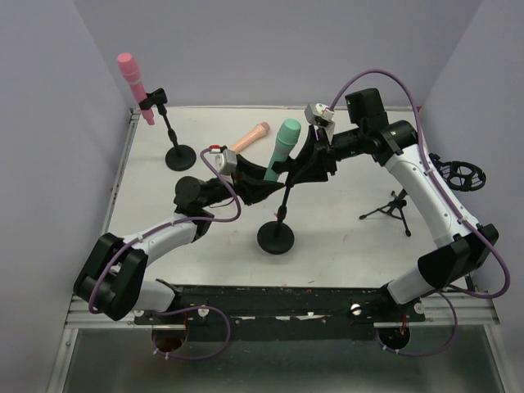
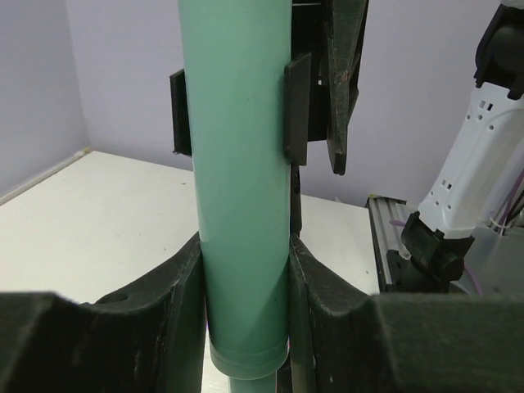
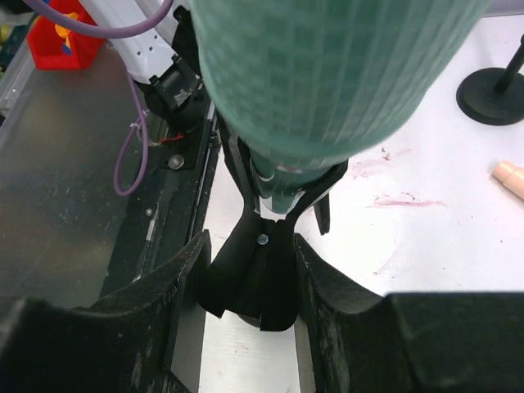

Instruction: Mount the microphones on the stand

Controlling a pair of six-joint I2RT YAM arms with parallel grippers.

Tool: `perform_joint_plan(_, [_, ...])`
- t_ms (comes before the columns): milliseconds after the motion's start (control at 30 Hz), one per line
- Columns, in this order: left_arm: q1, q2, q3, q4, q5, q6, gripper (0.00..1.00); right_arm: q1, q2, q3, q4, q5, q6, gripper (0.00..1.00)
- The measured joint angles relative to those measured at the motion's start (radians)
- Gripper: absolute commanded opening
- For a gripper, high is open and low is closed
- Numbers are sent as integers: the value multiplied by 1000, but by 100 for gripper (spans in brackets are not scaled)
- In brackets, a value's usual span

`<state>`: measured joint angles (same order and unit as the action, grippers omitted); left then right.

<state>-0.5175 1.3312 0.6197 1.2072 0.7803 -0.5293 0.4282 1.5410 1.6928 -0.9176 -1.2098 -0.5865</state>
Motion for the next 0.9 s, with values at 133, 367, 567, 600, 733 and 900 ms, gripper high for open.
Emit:
perform_joint_plan(133, [-2,21,12,-4,27,0,0,-1,0,-1,0,-1,2,8])
perform_joint_plan(367, [-1,48,43,-21,64,-11,3,-10,0,-6,0,0,2,9])
perform_joint_plan(567, [-2,76,63,-19,73,-38,50,-17,0,-11,5,5,10,11])
perform_joint_plan(600, [-2,77,63,-20,72,-43,57,-17,0,-14,7,8,11,11])
perform_joint_plan(733, [-9,76,62,-30,62,-63,71,-9,0,-26,29,9,18,11])
perform_joint_plan(900, [-16,53,62,-62,51,-64,72,-1,0,-50,39,15,22,11])
